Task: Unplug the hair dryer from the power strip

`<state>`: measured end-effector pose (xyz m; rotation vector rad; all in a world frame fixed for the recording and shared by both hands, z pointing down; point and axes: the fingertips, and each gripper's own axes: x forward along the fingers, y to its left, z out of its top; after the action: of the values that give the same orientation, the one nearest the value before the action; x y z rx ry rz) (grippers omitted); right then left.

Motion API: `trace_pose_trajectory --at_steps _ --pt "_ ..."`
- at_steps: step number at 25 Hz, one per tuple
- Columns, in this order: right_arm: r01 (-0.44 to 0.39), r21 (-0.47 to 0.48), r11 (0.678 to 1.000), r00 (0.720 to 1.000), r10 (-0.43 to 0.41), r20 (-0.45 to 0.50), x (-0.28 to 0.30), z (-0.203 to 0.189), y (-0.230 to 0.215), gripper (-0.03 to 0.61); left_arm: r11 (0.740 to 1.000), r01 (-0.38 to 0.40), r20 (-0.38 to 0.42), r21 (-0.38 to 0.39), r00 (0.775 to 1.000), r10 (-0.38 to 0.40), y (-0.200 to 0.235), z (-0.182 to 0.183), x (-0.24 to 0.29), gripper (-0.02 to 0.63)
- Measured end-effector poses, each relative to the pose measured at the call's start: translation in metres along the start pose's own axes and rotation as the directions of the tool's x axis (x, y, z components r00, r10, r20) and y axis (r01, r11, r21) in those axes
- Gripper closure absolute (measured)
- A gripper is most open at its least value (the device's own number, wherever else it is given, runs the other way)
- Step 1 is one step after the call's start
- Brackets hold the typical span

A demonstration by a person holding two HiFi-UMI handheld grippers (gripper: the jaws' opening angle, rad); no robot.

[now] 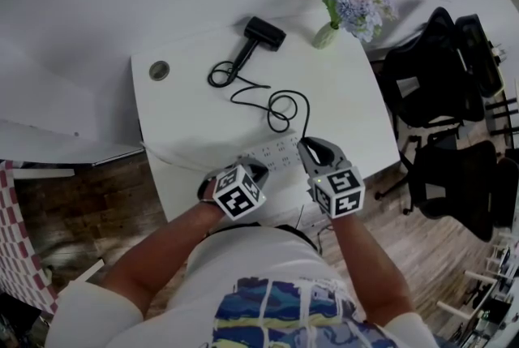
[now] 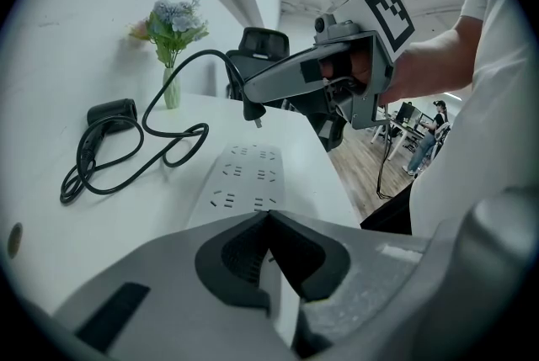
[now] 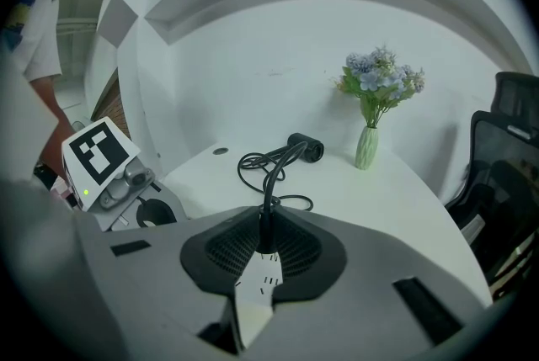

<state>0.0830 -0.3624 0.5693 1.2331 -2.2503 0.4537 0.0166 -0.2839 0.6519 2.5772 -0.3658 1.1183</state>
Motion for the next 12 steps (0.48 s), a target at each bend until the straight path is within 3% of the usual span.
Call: trace_pose_trajectory --at_steps 12 --pt "0.002 -0.008 1.000 1.000 -0.002 -0.011 0.0000 -0.0009 -0.0014 0.532 1.000 0.000 0.002 0.002 1.000 0.000 0.0005 0.0003 0.0002 0.612"
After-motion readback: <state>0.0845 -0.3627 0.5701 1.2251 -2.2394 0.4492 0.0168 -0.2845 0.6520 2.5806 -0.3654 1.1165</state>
